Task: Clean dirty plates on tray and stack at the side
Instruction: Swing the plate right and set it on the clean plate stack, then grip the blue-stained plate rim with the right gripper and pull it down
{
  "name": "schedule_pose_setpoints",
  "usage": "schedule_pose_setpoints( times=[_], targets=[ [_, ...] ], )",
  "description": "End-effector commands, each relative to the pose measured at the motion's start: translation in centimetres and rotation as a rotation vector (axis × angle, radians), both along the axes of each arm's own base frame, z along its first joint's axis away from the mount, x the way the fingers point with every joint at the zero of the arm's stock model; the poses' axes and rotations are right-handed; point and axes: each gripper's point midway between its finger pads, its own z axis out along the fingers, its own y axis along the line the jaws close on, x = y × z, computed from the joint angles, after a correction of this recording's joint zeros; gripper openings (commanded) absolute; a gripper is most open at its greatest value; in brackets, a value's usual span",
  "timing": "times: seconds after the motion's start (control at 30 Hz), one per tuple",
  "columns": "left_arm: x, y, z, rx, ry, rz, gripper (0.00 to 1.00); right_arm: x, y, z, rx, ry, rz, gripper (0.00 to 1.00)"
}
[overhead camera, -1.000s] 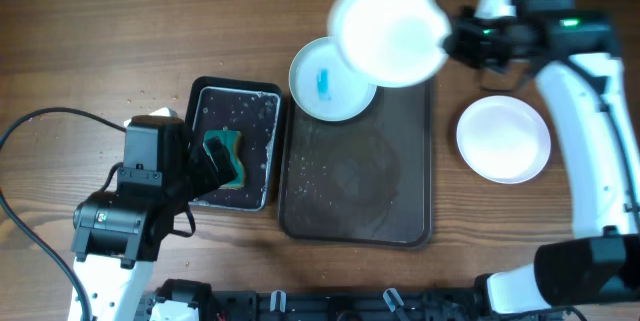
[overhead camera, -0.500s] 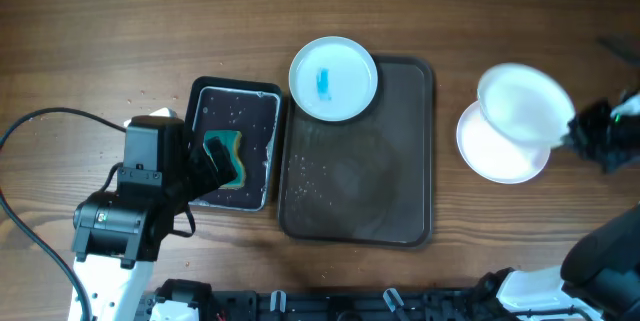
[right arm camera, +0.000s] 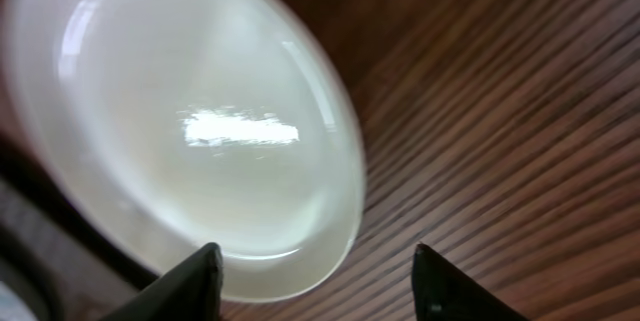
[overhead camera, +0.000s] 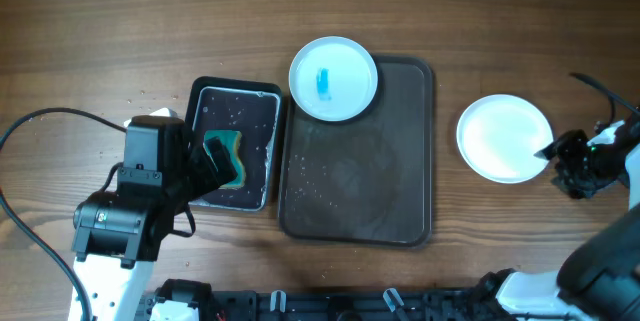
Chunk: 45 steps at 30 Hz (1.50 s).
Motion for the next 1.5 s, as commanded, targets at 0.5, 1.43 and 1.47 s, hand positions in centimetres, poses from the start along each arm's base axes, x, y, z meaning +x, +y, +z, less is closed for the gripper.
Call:
schedule_pose_setpoints(
  times=[0.5,1.43,1.47],
  targets=[
    [0.0,0.1,-0.1,0.004,0.001,0.003,1.00,10.0,27.0,10.6,-0.334,-0.488,0.996,0.72],
    [0.0,0.1,-0.1,0.004,0.001,0.003,1.00,16.1,27.9,1.9,-0.190,-0.265,0.773,0.04],
    [0.0,0.1,-0.1,0.004,0.001,0.003,1.00,15.3,27.7,3.4,-0.190,-0.267,0.770,0.04]
  ],
)
